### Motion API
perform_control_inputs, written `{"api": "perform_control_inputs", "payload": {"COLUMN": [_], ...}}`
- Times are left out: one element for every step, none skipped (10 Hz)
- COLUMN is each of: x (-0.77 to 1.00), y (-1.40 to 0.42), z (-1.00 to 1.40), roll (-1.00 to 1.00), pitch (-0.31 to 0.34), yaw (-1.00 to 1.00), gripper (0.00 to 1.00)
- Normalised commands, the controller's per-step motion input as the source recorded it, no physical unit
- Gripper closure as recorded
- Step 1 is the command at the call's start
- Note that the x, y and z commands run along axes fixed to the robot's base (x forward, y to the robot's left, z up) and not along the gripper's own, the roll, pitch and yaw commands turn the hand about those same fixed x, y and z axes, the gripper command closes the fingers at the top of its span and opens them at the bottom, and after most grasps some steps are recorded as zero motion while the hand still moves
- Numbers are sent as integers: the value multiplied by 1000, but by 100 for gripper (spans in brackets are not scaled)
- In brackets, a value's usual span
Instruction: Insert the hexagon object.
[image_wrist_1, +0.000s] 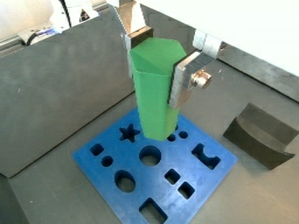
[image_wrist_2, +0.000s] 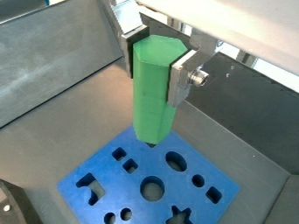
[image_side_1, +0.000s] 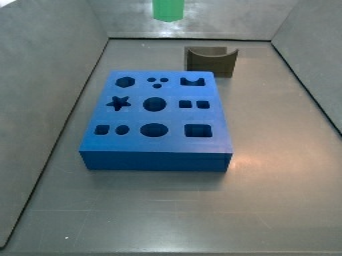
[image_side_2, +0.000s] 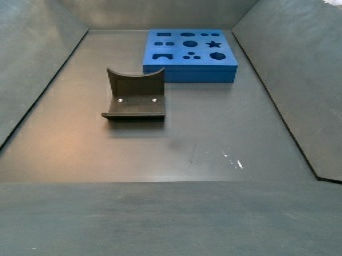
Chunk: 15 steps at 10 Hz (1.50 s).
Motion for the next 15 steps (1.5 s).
{"api": "perform_control_inputs", "payload": {"x": [-420, -583, -514, -229, -186, -189, -217, -317, -403, -494, -506, -477, -197, 11, 194], "y": [154, 751, 866, 917, 777, 643, 640, 654, 440, 274, 106, 0, -146, -151, -74], "z": [-183, -871, -1000, -1000, -911, -726, -637, -569, -254, -97, -206, -414, -423, -406, -400], "roll": [14, 29, 0, 0, -87, -226, -287, -336, -494, -500, -477, -263, -43, 0, 4], "pitch": [-90, -124, -60, -44, -50, -70, -86, -91, -103, -4, -3, -90, -66, -44, -1], "yaw": [-140, -183, -103, -54, -109, -166, -129, -71, -54, -34, 0, 37, 86, 0, 0], "gripper": [100, 100, 100, 100, 100, 100, 100, 100, 100, 100, 100, 100, 100, 100, 100]}}
